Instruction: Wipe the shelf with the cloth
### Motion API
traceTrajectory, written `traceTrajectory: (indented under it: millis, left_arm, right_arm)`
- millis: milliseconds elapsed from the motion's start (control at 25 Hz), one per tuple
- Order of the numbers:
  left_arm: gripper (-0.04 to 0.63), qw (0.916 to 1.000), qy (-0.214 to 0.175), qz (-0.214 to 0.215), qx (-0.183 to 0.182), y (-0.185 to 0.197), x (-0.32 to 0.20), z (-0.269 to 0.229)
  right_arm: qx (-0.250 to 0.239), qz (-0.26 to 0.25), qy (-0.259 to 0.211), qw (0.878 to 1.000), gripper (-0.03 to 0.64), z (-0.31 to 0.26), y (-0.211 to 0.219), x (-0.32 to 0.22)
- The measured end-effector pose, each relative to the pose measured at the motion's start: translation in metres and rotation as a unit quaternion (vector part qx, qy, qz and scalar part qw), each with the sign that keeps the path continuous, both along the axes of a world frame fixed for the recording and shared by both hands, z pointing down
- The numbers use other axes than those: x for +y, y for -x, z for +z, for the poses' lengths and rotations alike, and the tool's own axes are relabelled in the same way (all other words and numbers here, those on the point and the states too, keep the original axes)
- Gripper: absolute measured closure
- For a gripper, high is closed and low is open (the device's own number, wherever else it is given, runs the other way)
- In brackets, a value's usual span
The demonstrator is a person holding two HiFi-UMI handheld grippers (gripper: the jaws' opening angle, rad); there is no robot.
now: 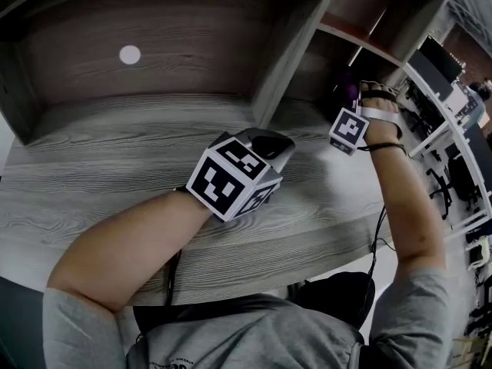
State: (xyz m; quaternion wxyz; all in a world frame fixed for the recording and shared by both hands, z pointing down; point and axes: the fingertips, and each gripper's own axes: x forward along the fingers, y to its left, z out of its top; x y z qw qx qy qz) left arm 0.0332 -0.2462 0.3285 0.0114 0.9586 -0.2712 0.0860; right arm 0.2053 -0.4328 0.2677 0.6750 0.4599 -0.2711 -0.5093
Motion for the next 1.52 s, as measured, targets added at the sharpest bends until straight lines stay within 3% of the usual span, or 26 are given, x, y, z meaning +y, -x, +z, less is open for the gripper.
traceTrajectory:
  millis: [120,200,360,480,600,680,760,840,920,1040,1120,1280,1400,1520]
  left_arm:
    - [0.583,1.0,0.0,-0.002,-0.002,0.0,0.0,0.002]
    - [0.583,1.0,0.0,-0.002,-0.002,0.0,0.0,0.002]
    - [0.583,1.0,0.003,-0.004,-0.001,0.001,-0.002,0.003]
    - [0.583,1.0,0.001,-0.003,-0.003,0.001,-0.002,0.003]
    - [0.583,1.0,-0.003,-0.001,-0.004,-0.001,0.0,0.001]
    - [0.583,1.0,-0.003,0.0,-0.003,-0.002,0.001,0.0]
    - [0.583,1.0,-0.001,-0.001,-0.002,-0.001,0.0,0.001]
    - [0.583,1.0,0.0,-0.002,-0.002,0.0,-0.001,0.001]
    - [0.583,1.0,-0.002,-0.003,-0.002,0.0,-0.001,0.001]
    - [0.583,1.0,-0.004,-0.001,-0.003,-0.001,0.0,0.002]
    - [0.583,1.0,-0.003,0.001,-0.004,-0.002,0.001,0.003]
    - [0.583,1.0,0.001,0.001,-0.003,-0.001,0.0,0.003]
    - [0.583,1.0,0.0,-0.001,-0.004,0.0,0.0,0.002]
    - [0.583,1.0,-0.001,-0.002,-0.006,0.0,-0.001,0.003]
  right_arm:
    - [-0.003,-0.009,0.066,0.998,0.552,0.062,0.002,0.0]
    - [-0.034,-0.012,0.114,0.993,0.552,0.092,0.003,0.0]
    - [-0.104,0.018,0.21,0.972,0.552,0.125,0.004,0.007]
    - [-0.135,0.035,0.237,0.961,0.552,0.132,0.006,0.009]
    - [-0.177,-0.004,0.222,0.959,0.552,0.107,0.018,0.018]
    - [-0.206,-0.057,0.162,0.963,0.552,0.055,0.028,0.029]
    - [-0.203,-0.107,0.078,0.97,0.552,-0.01,0.036,0.042]
    - [-0.168,-0.137,0.001,0.976,0.552,-0.064,0.039,0.051]
    - [-0.109,-0.138,-0.045,0.983,0.552,-0.092,0.035,0.053]
    - [-0.004,-0.117,-0.069,0.991,0.552,-0.092,0.018,0.041]
    - [0.03,-0.1,-0.082,0.991,0.551,-0.09,0.005,0.034]
    - [-0.001,-0.072,-0.053,0.996,0.552,-0.078,-0.002,0.028]
    - [-0.009,-0.043,0.017,0.999,0.551,-0.035,-0.006,0.027]
    - [-0.035,-0.041,0.098,0.994,0.551,0.025,-0.007,0.032]
